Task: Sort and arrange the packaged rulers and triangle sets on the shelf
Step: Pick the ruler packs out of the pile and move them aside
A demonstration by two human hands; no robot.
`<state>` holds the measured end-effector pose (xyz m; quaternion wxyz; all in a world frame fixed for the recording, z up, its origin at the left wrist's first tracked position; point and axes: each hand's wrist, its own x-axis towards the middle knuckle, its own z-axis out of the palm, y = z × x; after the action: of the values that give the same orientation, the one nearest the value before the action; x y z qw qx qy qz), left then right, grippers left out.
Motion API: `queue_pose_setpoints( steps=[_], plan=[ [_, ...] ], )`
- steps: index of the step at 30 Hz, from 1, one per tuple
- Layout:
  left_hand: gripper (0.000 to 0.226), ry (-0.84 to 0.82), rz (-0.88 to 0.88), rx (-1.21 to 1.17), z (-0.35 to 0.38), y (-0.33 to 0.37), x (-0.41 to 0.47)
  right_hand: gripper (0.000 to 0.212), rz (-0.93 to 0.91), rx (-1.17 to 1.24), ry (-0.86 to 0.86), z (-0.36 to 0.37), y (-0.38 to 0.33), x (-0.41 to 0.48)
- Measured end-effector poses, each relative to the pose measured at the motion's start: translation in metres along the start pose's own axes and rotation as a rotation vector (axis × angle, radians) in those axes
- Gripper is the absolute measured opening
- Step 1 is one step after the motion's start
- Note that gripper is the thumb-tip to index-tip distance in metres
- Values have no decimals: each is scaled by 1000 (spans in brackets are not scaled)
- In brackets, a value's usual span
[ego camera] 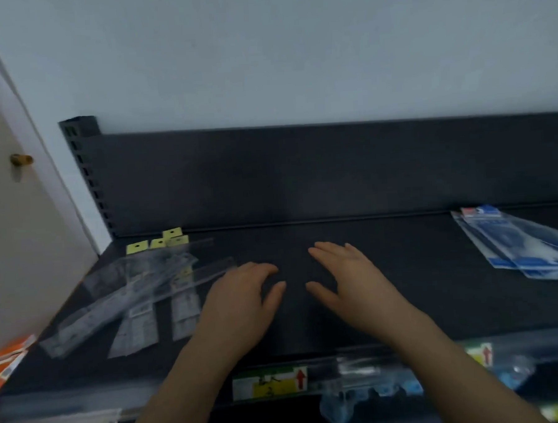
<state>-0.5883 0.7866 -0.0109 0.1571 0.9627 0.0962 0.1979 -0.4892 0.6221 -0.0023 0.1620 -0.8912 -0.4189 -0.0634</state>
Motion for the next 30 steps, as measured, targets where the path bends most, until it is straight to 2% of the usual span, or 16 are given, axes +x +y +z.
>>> queue_pose_setpoints(
  steps=[11, 24, 30],
  plan=[
    [37, -67, 215, -119, 50, 128, 13, 61, 246, -24, 88, -52, 93, -110],
    [37, -141, 430, -234, 160, 370, 50, 60, 493, -128, 145, -135, 289, -259],
    [36, -205, 546, -219, 201, 456, 85, 58, 611, -135, 152, -166, 362, -295]
  ],
)
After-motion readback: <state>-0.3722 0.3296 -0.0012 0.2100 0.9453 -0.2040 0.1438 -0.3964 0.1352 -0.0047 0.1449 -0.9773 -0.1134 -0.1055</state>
